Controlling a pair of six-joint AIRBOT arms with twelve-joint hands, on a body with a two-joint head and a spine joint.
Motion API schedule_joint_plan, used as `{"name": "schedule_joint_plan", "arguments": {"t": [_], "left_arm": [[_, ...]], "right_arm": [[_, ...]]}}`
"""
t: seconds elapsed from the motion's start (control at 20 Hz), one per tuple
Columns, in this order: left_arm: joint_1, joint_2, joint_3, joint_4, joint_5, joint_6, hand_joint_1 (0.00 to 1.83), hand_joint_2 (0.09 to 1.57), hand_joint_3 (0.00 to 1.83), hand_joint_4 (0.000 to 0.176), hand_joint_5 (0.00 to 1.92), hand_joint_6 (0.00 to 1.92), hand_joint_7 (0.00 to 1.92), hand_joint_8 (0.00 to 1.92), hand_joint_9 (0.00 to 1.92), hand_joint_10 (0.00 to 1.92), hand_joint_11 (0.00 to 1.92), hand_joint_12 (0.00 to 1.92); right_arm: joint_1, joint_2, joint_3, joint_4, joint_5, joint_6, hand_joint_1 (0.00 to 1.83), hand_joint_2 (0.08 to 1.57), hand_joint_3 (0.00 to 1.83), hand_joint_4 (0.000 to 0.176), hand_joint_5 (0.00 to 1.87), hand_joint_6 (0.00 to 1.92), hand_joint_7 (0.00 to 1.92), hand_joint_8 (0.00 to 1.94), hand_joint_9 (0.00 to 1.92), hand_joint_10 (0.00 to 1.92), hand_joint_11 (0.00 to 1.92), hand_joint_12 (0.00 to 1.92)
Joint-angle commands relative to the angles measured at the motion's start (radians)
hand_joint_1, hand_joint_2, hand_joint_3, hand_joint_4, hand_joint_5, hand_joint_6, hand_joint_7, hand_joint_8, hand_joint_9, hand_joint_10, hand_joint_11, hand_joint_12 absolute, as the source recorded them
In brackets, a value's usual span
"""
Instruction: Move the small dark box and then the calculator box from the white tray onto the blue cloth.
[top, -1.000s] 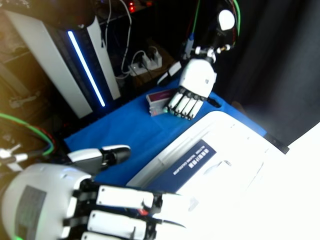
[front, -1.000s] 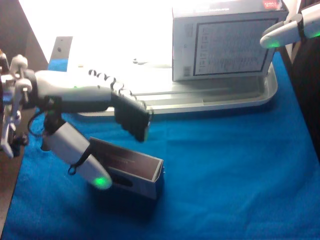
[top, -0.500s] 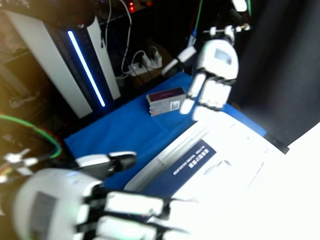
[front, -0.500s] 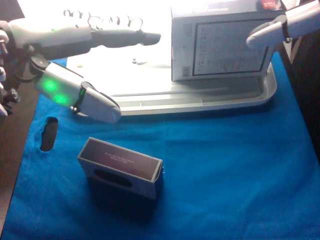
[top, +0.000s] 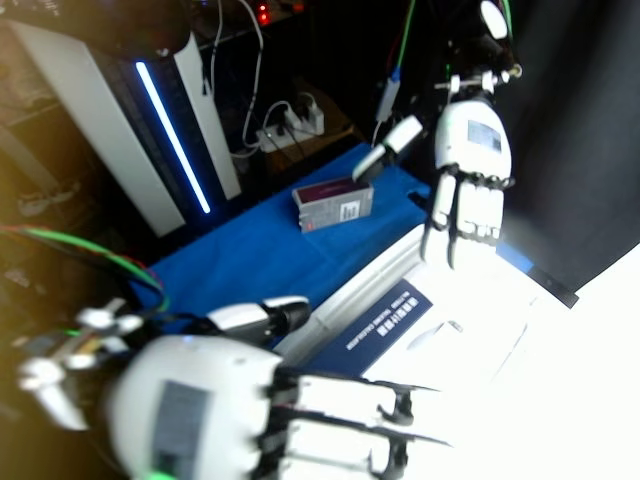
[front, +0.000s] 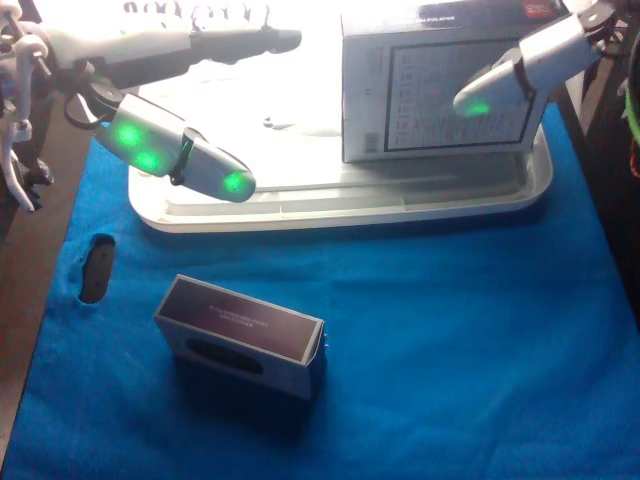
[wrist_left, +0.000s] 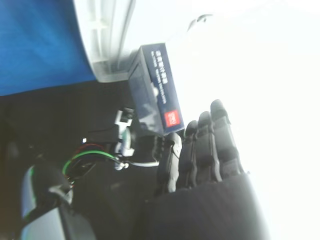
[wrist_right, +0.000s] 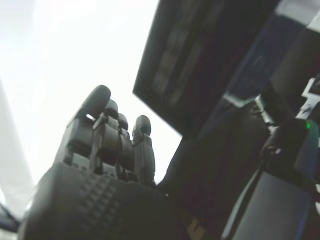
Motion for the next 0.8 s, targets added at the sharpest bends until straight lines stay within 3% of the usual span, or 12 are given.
{"name": "schedule_joint_plan", "arguments": {"t": [0.0, 0.05, 0.1, 0.15, 0.2, 0.25, 0.3, 0.35, 0.5, 0.6, 0.65, 0.75], "left_arm": [[-0.015, -0.004, 0.007, -0.051, -0.059, 0.0, 0.52, 0.82, 0.0, 0.11, 0.0, 0.0, 0.03, 0.0, 0.1, 0.0, 0.0, 0.51], [-0.015, -0.004, 0.007, -0.052, -0.059, 0.0, 0.52, 0.82, 0.0, 0.11, 0.0, 0.0, 0.03, 0.0, 0.1, 0.0, 0.0, 0.51], [-0.015, -0.004, 0.008, -0.054, -0.059, 0.0, 0.51, 0.83, 0.0, 0.115, 0.0, 0.0, 0.03, 0.0, 0.1, 0.0, 0.0, 0.53], [-0.015, -0.004, 0.008, -0.056, -0.059, 0.0, 0.51, 0.82, 0.0, 0.119, 0.0, 0.0, 0.04, 0.0, 0.11, 0.0, 0.0, 0.56], [-0.015, -0.005, 0.009, -0.057, -0.06, 0.0, 0.51, 0.81, 0.0, 0.134, 0.0, 0.0, 0.05, 0.0, 0.1, 0.0, 0.0, 0.52], [-0.015, -0.006, 0.009, -0.058, -0.06, 0.0, 0.51, 0.81, 0.0, 0.134, 0.0, 0.0, 0.05, 0.0, 0.1, 0.0, 0.0, 0.52], [-0.015, -0.006, 0.009, -0.058, -0.06, 0.0, 0.52, 0.81, 0.0, 0.134, 0.0, 0.0, 0.05, 0.0, 0.1, 0.0, 0.0, 0.47], [-0.015, -0.007, 0.009, -0.058, -0.061, 0.0, 0.53, 0.81, 0.0, 0.123, 0.0, 0.0, 0.05, 0.0, 0.09, 0.0, 0.0, 0.41], [-0.015, -0.007, 0.009, -0.058, -0.061, 0.0, 0.52, 0.82, 0.0, 0.098, 0.0, 0.0, 0.05, 0.0, 0.09, 0.0, 0.0, 0.38], [-0.015, -0.007, 0.009, -0.058, -0.061, 0.0, 0.51, 0.82, 0.0, 0.105, 0.0, 0.0, 0.04, 0.0, 0.08, 0.0, 0.0, 0.38], [-0.015, -0.007, 0.009, -0.059, -0.062, 0.0, 0.51, 0.82, 0.0, 0.11, 0.0, 0.0, 0.04, 0.0, 0.08, 0.0, 0.0, 0.35], [-0.015, -0.007, 0.009, -0.062, -0.063, 0.0, 0.52, 0.81, 0.0, 0.113, 0.0, 0.0, 0.05, 0.0, 0.09, 0.0, 0.0, 0.4]], "right_arm": [[0.012, -0.003, 0.007, 0.024, 0.095, 0.008, 0.91, 0.56, 0.0, 0.0, 0.26, 0.0, 0.41, 0.0, 0.51, 0.04, 0.02, 1.42], [0.012, -0.006, 0.008, 0.015, 0.083, 0.008, 0.91, 0.56, 0.0, 0.0, 0.26, 0.0, 0.41, 0.0, 0.51, 0.04, 0.02, 1.42], [0.012, -0.009, 0.009, 0.008, 0.072, 0.008, 0.75, 0.63, 0.0, 0.057, 0.18, 0.0, 0.23, 0.01, 0.26, 0.02, 0.0, 0.92], [0.012, -0.011, 0.01, 0.006, 0.067, 0.008, 0.75, 0.66, 0.0, 0.086, 0.15, 0.01, 0.22, 0.0, 0.25, 0.01, 0.0, 1.09], [0.012, -0.013, 0.011, 0.0, 0.058, 0.008, 0.73, 0.67, 0.0, 0.09, 0.14, 0.01, 0.25, 0.01, 0.29, 0.02, 0.0, 1.23], [0.012, -0.015, 0.012, -0.006, 0.05, 0.008, 0.73, 0.67, 0.0, 0.09, 0.14, 0.01, 0.25, 0.01, 0.29, 0.02, 0.0, 1.23], [0.012, -0.017, 0.014, -0.012, 0.043, 0.008, 0.71, 0.65, 0.0, 0.089, 0.14, 0.0, 0.31, 0.01, 0.36, 0.03, 0.02, 1.4], [0.012, -0.017, 0.016, -0.014, 0.039, 0.008, 0.74, 0.66, 0.0, 0.054, 0.21, 0.01, 0.41, 0.02, 0.46, 0.06, 0.01, 1.54], [0.012, -0.017, 0.02, -0.014, 0.024, 0.008, 0.78, 0.71, 0.0, 0.03, 0.36, 0.01, 0.54, 0.01, 0.46, 0.03, 0.0, 1.32], [0.012, -0.017, 0.024, -0.014, 0.012, 0.008, 0.8, 0.66, 0.0, 0.01, 0.42, 0.0, 0.66, 0.01, 0.52, 0.02, 0.0, 1.26], [0.012, -0.017, 0.026, -0.014, 0.009, 0.008, 0.82, 0.66, 0.0, 0.007, 0.46, 0.0, 0.68, 0.01, 0.59, 0.03, 0.07, 1.34], [0.012, -0.017, 0.029, -0.014, 0.002, 0.008, 0.92, 0.72, 0.01, 0.0, 0.51, 0.01, 0.78, 0.02, 0.86, 0.15, 0.45, 1.44]]}}
